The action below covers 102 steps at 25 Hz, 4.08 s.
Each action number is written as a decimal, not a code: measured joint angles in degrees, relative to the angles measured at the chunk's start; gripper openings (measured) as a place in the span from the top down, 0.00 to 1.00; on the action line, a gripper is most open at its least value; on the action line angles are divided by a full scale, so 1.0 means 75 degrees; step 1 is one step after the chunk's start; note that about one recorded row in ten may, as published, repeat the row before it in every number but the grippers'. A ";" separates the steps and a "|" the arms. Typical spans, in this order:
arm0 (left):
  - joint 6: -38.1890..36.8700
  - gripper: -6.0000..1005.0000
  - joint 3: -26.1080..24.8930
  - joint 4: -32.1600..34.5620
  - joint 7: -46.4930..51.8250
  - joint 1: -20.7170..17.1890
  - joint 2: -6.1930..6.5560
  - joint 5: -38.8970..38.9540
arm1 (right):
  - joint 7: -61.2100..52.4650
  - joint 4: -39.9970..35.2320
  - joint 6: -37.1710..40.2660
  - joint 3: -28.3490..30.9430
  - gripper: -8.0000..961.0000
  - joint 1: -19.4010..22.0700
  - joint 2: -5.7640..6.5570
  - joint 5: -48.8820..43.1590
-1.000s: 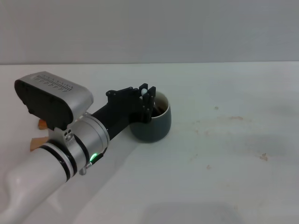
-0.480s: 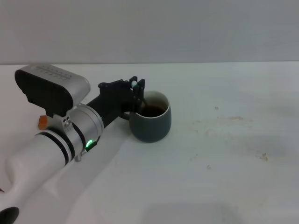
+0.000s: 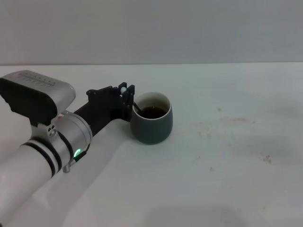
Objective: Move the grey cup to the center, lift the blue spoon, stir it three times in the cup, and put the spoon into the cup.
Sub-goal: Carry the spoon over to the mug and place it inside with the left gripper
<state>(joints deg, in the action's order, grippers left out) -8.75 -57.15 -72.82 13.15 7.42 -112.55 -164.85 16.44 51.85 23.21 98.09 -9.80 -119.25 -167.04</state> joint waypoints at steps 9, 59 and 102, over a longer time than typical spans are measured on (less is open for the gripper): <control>0.0233 0.83 0.0488 -0.0676 -0.0037 -0.0388 0.0141 -0.0005 | 0.0000 -0.0017 0.0005 -0.0067 0.99 0.0021 -0.0002 -0.0006; -0.0611 0.82 0.0507 0.0279 -0.0048 0.0295 -0.0269 -0.0022 | 0.0000 0.0325 0.0008 -0.0269 0.99 0.0260 0.0007 0.0030; -0.0643 0.81 0.0548 0.0378 0.0032 0.0139 -0.0294 -0.0011 | 0.0000 0.0421 -0.0001 -0.0316 0.94 0.0346 -0.0002 -0.0011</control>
<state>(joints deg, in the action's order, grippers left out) -13.58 -53.04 -69.99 13.39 8.46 -114.75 -164.93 16.44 55.00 23.20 95.72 -7.21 -119.27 -167.12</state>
